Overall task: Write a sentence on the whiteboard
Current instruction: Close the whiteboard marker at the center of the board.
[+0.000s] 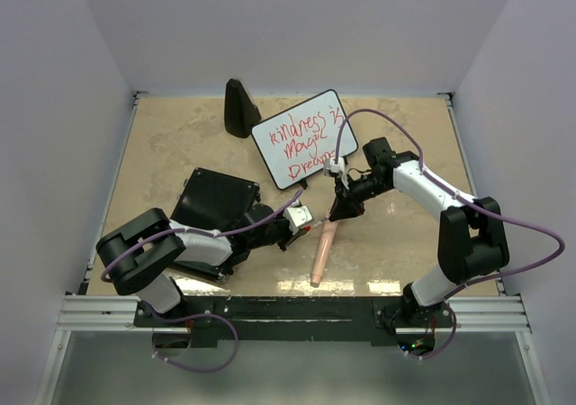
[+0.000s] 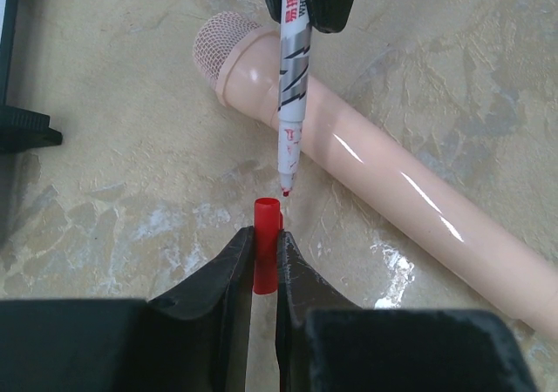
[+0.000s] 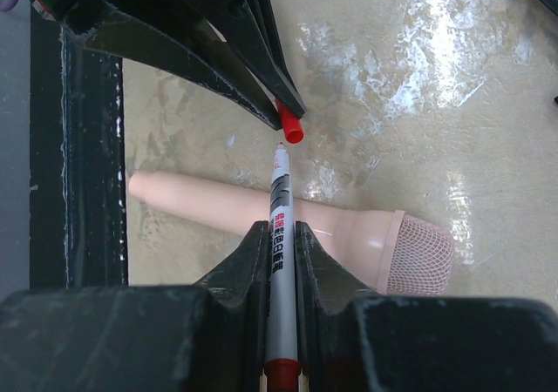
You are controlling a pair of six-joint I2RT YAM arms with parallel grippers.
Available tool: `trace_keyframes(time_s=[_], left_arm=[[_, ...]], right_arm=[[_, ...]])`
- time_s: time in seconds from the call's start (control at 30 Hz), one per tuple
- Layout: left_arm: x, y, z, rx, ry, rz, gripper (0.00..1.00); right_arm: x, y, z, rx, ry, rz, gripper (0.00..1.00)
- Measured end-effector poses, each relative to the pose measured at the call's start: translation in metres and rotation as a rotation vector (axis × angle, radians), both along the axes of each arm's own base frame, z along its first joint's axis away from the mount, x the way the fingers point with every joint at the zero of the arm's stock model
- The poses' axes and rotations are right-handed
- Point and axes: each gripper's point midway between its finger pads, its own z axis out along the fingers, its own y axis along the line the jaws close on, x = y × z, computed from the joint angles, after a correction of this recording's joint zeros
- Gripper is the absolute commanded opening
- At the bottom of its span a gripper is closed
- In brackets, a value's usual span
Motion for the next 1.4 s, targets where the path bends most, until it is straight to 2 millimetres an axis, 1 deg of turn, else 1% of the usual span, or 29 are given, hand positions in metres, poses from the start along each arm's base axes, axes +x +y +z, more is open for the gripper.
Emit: trace_keyframes(time_s=[0.63, 1.0, 1.27, 1.4], left_arm=[[-0.006, -0.004, 0.002, -0.019, 0.0, -0.033, 0.0], [-0.006, -0.005, 0.004, -0.029, -0.007, -0.033, 0.0], [-0.007, -0.007, 0.006, -0.04, -0.004, -0.038, 0.0], [-0.008, -0.008, 0.007, -0.045, -0.003, -0.046, 0.0]], right_arm=[[0.002, 0.003, -0.001, -0.002, 0.003, -0.009, 0.0], [0.002, 0.003, -0.003, -0.015, 0.001, -0.008, 0.0], [-0.002, 0.008, -0.01, -0.019, 0.032, 0.012, 0.0], [-0.002, 0.009, -0.011, -0.017, 0.038, 0.016, 0.0]])
